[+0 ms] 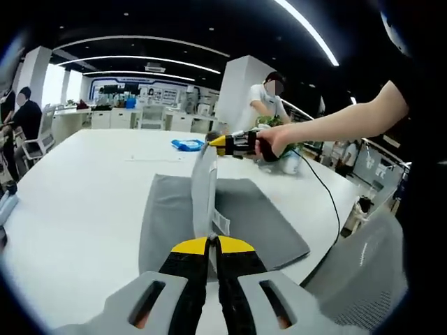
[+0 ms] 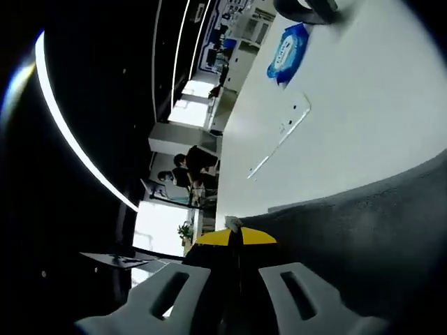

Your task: Fold the towel on the table until its edges align and the towel forms a compact rectangular stack.

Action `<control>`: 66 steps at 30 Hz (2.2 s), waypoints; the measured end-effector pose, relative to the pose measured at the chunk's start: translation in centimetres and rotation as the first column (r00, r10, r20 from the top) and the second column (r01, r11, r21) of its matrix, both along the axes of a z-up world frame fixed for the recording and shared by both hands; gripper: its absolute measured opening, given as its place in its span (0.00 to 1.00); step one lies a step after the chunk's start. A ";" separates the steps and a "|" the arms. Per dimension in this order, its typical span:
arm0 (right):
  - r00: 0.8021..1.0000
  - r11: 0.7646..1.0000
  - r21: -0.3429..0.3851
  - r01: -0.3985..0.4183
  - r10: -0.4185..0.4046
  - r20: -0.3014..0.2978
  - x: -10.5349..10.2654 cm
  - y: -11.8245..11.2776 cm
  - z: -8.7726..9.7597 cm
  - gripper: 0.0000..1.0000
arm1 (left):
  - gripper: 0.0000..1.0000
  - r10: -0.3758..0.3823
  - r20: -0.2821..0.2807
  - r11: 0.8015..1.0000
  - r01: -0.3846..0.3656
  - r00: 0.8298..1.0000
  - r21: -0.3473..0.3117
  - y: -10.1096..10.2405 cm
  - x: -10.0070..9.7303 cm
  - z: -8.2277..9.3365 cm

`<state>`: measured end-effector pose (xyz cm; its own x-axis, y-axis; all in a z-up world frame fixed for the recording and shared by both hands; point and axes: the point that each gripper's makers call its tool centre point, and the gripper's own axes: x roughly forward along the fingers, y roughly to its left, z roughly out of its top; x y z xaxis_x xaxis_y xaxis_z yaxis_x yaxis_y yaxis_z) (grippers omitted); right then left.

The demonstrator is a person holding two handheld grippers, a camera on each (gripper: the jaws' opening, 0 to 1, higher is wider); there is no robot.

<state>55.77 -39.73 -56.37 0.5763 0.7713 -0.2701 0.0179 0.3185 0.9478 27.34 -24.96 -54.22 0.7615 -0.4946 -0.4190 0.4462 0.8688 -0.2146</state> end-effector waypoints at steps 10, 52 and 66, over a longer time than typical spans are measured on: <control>0.996 0.999 0.022 0.044 -0.042 -0.079 0.2 2.0 -3.2 0.00 | 0.04 0.011 -0.036 0.995 -0.007 0.999 0.104 2.0 0.8 -2.3; 0.995 0.984 -0.147 0.097 -0.100 -0.014 -0.1 -1.4 -4.5 0.19 | 0.16 0.043 0.051 0.992 -0.049 0.998 0.116 4.0 0.9 -2.3; 0.977 0.919 0.357 -0.166 0.103 0.188 -2.4 6.2 3.6 0.11 | 0.16 0.044 -0.071 0.976 -0.027 0.997 0.215 4.0 2.3 -6.2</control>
